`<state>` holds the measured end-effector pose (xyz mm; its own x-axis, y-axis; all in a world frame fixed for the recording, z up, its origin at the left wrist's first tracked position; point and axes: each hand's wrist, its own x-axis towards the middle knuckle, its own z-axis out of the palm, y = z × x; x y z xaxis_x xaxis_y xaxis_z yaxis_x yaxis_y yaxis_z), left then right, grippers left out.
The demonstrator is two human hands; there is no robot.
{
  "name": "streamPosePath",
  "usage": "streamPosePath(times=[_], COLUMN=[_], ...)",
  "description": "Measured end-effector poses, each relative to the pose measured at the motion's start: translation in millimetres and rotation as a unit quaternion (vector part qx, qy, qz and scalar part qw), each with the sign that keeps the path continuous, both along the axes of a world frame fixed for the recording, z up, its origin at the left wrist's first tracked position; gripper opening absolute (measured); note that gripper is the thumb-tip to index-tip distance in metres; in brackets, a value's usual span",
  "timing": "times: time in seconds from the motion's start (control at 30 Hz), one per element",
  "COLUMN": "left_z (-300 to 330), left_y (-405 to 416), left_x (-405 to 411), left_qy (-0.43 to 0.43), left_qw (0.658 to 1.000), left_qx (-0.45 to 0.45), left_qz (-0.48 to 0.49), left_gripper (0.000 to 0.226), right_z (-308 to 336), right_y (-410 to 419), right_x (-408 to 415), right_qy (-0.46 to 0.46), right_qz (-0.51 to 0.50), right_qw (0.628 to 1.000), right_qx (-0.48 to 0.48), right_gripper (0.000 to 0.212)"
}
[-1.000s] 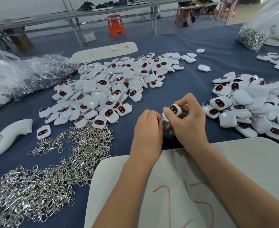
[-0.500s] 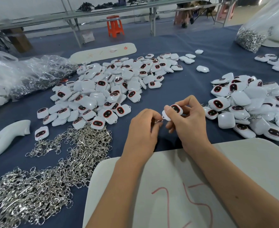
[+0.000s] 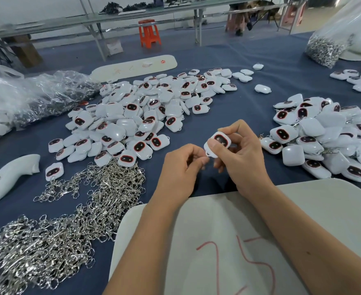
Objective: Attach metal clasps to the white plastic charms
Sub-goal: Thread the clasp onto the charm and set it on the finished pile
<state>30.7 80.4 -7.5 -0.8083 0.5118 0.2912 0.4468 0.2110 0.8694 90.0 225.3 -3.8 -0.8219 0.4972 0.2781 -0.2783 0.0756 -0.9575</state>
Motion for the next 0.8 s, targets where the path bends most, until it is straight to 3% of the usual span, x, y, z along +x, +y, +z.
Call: streamPosePath(times=[0.2, 0.33, 0.43, 0.6, 0.8], left_z=[4.3, 3.9, 2.6, -1.0, 1.9], left_y=[-1.0, 2.2, 2.1, 1.2, -0.1], left_x=[-1.4, -2.3, -5.2, -7.7, -7.0], left_qy=[-0.066, -0.125, -0.128, -0.136, -0.127], left_qw=[0.996, 0.985, 0.984, 0.982, 0.984], left_qx=[0.061, 0.121, 0.117, 0.122, 0.123], left_qz=[-0.020, 0.012, 0.037, 0.043, 0.037], left_gripper=[0.014, 0.010, 0.011, 0.007, 0.007], right_z=[-3.5, -4.1, -3.0, -1.8, 1.2], right_y=[-1.4, 3.6, 1.9, -4.1, -3.5], right_x=[-1.2, -4.5, -5.4, -2.6, -1.2], right_qy=[0.003, -0.054, -0.077, -0.054, -0.034], right_qz=[-0.003, -0.010, 0.008, 0.019, 0.022], right_qw=[1.000, 0.997, 0.997, 0.985, 0.987], right_qx=[-0.012, -0.046, -0.002, 0.164, 0.153], right_gripper=[0.016, 0.005, 0.009, 0.017, 0.018])
